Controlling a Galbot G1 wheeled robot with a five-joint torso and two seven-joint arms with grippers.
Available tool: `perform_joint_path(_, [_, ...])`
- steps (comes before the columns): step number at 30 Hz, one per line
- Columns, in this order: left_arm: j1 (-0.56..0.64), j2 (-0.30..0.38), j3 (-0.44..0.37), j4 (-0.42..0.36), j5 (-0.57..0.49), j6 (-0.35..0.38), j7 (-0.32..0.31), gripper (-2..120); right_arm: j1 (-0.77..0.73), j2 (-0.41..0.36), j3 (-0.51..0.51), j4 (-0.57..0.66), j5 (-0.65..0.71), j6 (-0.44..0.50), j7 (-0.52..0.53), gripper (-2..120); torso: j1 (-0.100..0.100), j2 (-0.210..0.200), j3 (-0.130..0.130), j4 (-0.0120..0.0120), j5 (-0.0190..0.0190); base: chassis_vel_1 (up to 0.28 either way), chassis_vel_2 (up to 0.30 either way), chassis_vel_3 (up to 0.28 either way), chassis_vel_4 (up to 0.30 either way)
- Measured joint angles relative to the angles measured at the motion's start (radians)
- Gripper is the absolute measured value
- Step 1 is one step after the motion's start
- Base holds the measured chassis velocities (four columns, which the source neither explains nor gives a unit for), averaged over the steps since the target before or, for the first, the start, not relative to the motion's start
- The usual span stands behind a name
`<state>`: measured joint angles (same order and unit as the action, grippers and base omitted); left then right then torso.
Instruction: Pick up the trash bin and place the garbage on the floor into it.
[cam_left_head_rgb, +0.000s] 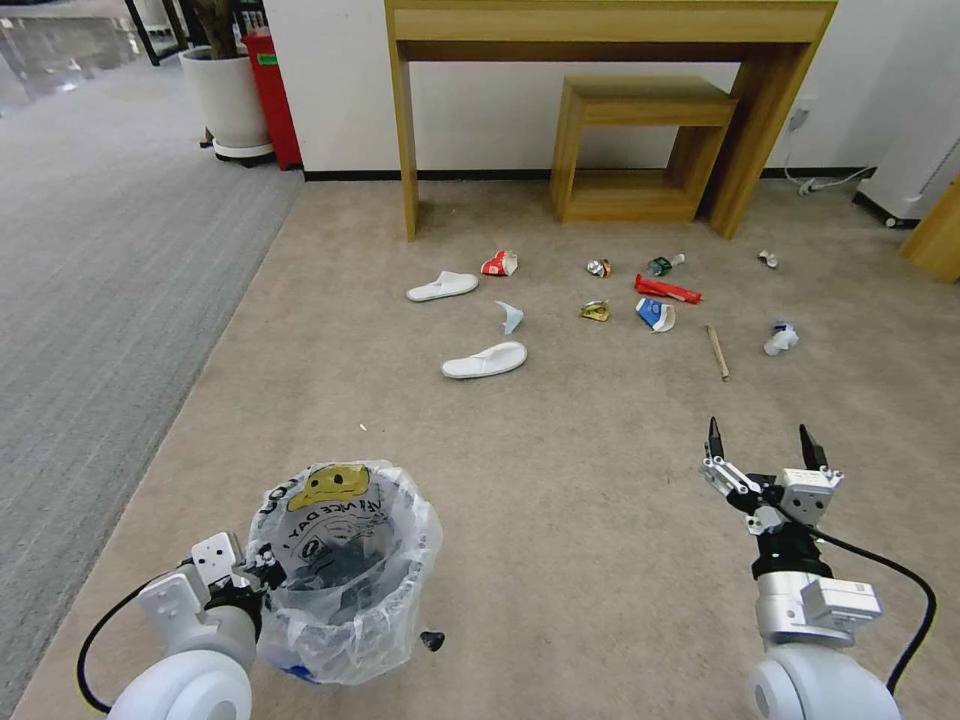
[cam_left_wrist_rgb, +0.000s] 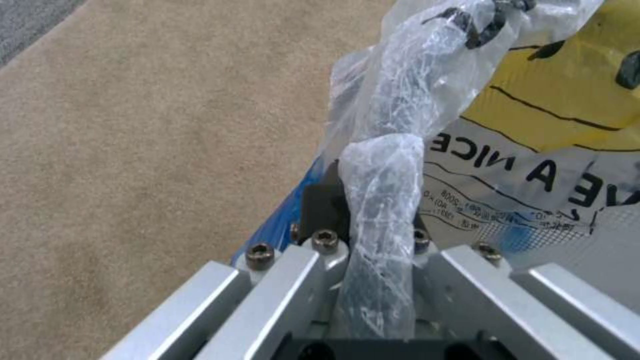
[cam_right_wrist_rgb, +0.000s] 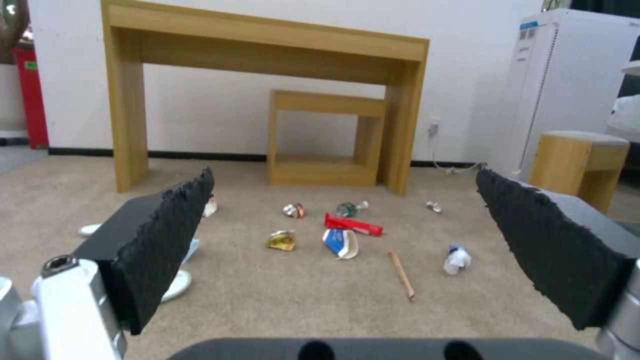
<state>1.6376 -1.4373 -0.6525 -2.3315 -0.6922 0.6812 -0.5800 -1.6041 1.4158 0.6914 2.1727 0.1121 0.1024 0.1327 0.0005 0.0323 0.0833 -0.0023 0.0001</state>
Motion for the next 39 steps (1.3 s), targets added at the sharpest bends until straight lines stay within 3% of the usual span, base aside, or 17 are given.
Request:
perform_joint_path(19, [0.003, 0.003, -0.014, -0.002, 0.0, -0.006, 0.001, 1, 0.0, 0.005, 0.005, 0.007, -0.022, -0.039, -0.021, 100, 0.0, 0.0, 0.0, 0.0, -0.0001, -0.003, 0.002, 0.002, -0.003])
perform_joint_path(39, [0.006, 0.0, -0.01, -0.005, 0.01, -0.011, 0.004, 1, -0.001, 0.002, 0.005, 0.012, -0.019, -0.039, -0.024, 100, 0.0, 0.0, 0.0, 0.0, -0.0001, -0.114, 0.121, 0.114, -0.116])
